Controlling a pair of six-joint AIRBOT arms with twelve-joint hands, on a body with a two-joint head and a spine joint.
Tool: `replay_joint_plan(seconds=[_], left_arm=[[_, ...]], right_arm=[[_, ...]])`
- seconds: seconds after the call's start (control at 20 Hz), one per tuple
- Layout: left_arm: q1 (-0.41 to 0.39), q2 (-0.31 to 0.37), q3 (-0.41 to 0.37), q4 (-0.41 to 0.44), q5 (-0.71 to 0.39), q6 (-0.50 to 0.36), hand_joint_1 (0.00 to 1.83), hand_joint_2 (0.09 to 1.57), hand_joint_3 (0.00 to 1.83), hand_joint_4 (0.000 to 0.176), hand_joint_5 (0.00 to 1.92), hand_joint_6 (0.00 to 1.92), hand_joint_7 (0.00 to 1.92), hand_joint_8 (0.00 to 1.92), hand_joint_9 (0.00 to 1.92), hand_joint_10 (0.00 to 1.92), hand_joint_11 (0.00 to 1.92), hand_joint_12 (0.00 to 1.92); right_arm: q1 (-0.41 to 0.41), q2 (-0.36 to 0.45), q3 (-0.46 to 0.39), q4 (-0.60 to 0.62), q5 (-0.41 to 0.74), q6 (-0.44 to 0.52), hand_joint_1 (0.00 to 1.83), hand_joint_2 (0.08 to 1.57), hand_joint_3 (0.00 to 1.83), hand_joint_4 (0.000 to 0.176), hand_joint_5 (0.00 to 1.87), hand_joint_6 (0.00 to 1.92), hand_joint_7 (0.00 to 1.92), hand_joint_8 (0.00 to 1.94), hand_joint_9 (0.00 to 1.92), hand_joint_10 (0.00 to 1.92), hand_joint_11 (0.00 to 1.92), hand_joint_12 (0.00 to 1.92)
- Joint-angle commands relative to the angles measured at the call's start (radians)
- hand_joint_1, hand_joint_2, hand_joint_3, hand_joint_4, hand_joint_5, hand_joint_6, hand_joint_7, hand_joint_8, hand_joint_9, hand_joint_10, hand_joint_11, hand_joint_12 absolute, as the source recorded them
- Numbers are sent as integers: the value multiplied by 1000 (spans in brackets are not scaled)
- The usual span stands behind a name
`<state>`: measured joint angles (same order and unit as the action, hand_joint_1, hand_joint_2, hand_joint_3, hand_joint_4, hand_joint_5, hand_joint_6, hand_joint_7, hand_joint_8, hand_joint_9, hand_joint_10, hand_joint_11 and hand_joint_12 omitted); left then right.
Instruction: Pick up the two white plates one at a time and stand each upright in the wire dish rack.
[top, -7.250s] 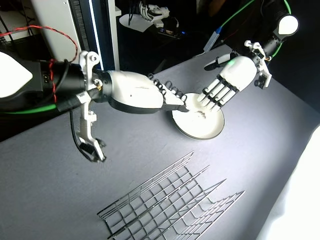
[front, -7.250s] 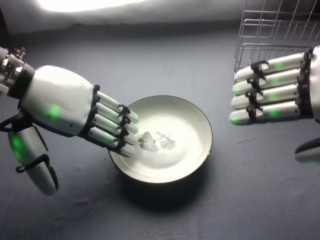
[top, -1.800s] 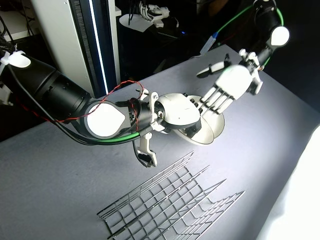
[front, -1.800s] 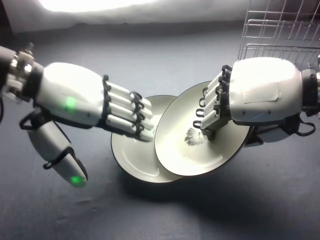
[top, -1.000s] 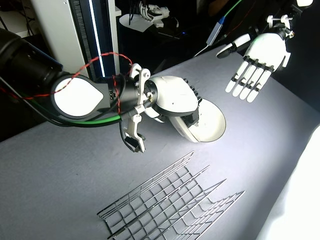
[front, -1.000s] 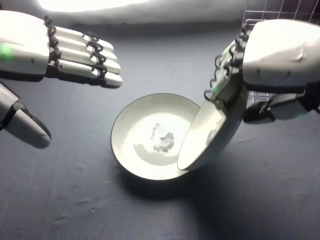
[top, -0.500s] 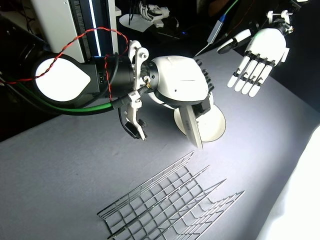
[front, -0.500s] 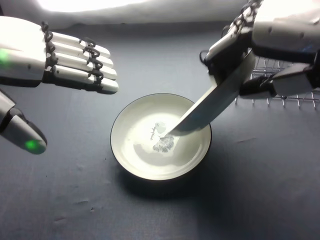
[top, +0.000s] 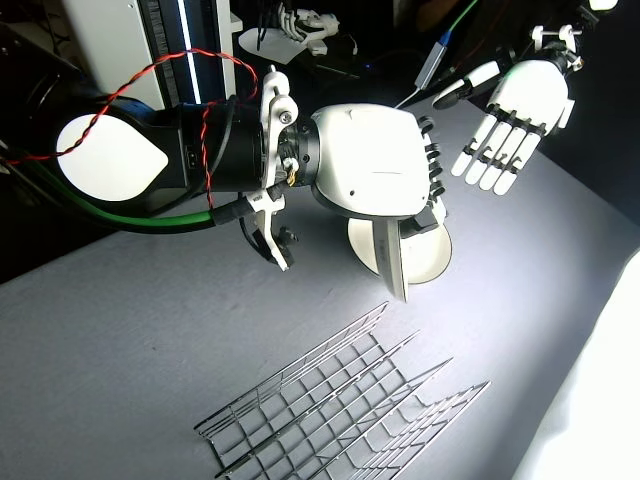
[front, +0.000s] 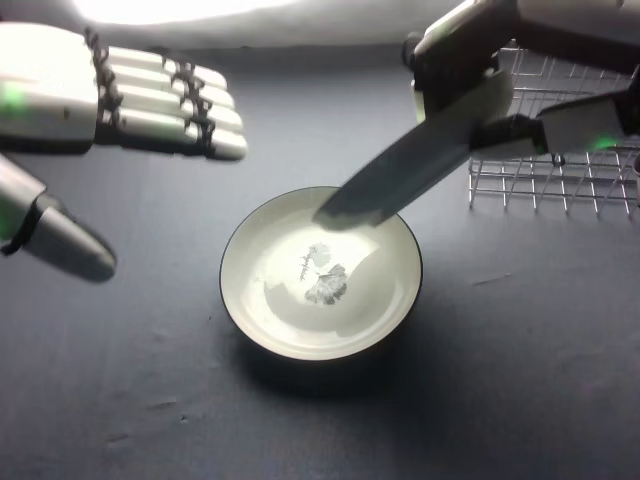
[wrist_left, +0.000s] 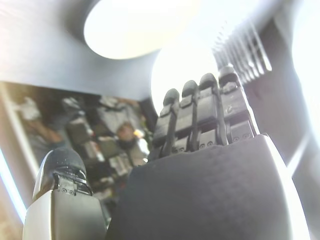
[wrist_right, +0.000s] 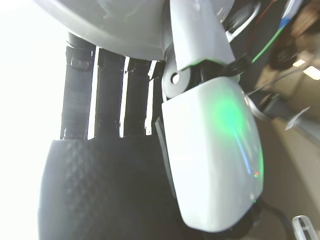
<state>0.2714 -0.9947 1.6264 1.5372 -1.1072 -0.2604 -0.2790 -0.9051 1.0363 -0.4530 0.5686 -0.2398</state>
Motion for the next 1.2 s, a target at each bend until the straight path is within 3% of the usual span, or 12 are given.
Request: replay_joint_plan(seconds=[0.0, 0.25, 0.65, 1.15], left_arm=[[8, 1, 7, -69, -14, 5, 0, 1002, 0, 0, 65, 10, 41, 8, 13, 5, 16, 7], [72, -1, 25, -29, 5, 57, 0, 1016, 2, 0, 40, 1, 20, 0, 0, 0, 0, 0], [87, -1, 47, -3, 19, 62, 0, 1021, 3, 0, 64, 5, 41, 4, 12, 2, 15, 8], [80, -11, -47, -3, 37, 62, 0, 1030, 5, 0, 48, 4, 34, 6, 8, 3, 7, 4]], right_arm=[[27, 8, -9, 71, 122, 16, 1378, 1119, 0, 0, 807, 1108, 963, 982, 1019, 1096, 821, 1186], [51, 30, -35, 243, 98, 20, 1382, 1105, 0, 0, 851, 1053, 986, 939, 1037, 1069, 833, 1154], [95, 47, -35, 507, 76, 22, 1380, 1113, 1, 0, 827, 1078, 952, 976, 1041, 1090, 828, 1168], [111, 90, -35, 629, 61, 21, 1382, 1105, 1, 0, 862, 1038, 950, 969, 1056, 1069, 826, 1127]])
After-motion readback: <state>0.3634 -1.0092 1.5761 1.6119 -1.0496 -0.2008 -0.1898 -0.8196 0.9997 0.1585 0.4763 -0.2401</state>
